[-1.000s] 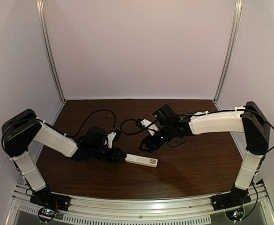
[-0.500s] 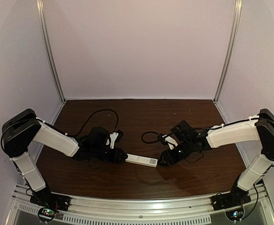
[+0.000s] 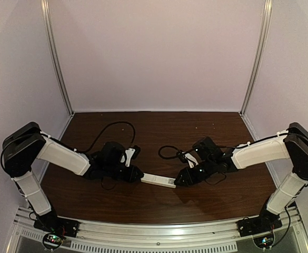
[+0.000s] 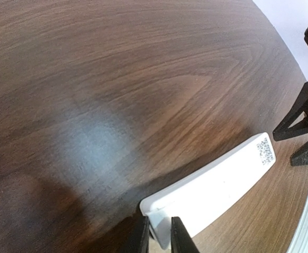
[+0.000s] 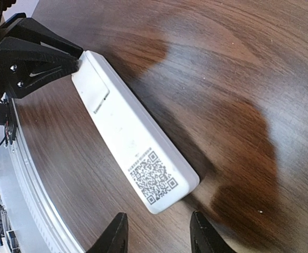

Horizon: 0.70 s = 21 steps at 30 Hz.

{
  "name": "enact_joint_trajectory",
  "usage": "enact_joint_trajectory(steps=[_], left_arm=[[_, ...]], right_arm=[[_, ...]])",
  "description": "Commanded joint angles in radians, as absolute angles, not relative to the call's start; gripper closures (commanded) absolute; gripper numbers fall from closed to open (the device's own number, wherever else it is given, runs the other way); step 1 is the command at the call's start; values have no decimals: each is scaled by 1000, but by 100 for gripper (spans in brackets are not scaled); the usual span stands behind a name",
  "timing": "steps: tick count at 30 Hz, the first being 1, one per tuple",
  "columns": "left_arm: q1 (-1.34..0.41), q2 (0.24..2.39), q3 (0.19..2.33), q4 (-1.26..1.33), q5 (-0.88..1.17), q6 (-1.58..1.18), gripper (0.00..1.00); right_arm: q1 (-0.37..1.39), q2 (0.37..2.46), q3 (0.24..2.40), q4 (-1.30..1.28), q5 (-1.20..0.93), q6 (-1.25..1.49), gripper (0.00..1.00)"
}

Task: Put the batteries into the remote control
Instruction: Press the battery cover onto the remote control without the battery cover.

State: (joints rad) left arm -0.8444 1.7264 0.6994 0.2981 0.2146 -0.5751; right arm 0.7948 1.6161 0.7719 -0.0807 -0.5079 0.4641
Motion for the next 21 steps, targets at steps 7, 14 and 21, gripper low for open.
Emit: enact_joint_trajectory(steps=[7, 14, 21], left_arm=[[-859, 1762, 721, 285, 210, -564, 86], [-863, 1777, 734, 274, 214, -563, 87], [-869, 1787, 740, 269, 227, -564, 87]], right_arm=[[790, 1675, 783, -42, -541, 485, 63], [790, 1706, 793, -27, -550, 482, 70], [789, 1724, 800, -15, -556, 486, 75]])
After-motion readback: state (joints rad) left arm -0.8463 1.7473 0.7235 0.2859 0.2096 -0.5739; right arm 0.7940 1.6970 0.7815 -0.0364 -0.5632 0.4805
